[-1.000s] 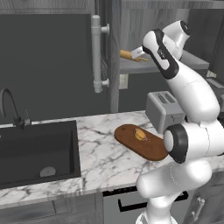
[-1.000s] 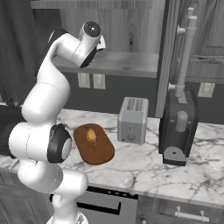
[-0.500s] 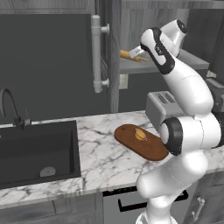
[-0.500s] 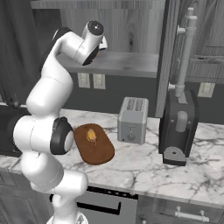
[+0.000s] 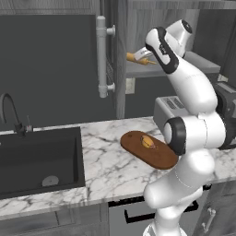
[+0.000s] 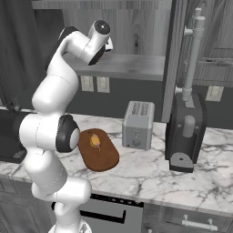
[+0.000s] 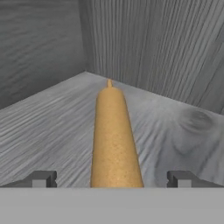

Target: Open the cabinet, retrieve the rolling pin, and place it next to the meat on the cutting board to prepare for tenderizing.

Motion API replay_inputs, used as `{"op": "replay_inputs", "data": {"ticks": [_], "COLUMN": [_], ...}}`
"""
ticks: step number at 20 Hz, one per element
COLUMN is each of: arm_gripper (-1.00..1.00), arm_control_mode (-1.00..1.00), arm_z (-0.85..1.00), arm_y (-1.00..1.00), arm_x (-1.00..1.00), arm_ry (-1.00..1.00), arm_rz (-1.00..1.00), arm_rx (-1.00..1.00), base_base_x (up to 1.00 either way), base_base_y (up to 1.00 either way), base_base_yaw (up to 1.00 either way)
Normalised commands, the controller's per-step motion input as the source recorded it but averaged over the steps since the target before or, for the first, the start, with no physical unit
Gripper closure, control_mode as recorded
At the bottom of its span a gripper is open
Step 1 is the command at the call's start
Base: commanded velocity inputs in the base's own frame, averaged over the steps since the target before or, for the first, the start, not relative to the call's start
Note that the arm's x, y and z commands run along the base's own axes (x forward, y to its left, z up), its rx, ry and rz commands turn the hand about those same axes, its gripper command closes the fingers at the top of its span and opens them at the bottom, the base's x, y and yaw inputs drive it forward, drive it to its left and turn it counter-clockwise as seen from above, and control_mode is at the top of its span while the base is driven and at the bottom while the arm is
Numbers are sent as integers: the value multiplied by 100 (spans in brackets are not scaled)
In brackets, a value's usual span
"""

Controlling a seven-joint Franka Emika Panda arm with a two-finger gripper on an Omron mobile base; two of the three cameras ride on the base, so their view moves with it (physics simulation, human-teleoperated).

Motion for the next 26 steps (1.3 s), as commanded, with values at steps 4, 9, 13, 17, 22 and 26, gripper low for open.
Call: {"op": "replay_inputs", "data": {"ticks": [4, 9, 13, 17, 22, 26], "arm_gripper": [-100, -100, -100, -100, 100, 100], "arm_control_mode": [-100, -100, -100, -100, -100, -100], "arm_z": [-7, -12, -18, -19, -18, -17], "arm_y": [0, 0, 6, 4, 9, 8], "arm_x": [13, 2, 0, 0, 0, 0], "arm_ry": [2, 0, 0, 0, 0, 0], "arm_rz": [1, 2, 3, 3, 2, 2], "arm_rx": [0, 0, 0, 0, 0, 0], "base_base_x": [0, 0, 0, 0, 0, 0], "base_base_y": [0, 0, 0, 0, 0, 0], "base_base_yaw": [0, 0, 0, 0, 0, 0]}}
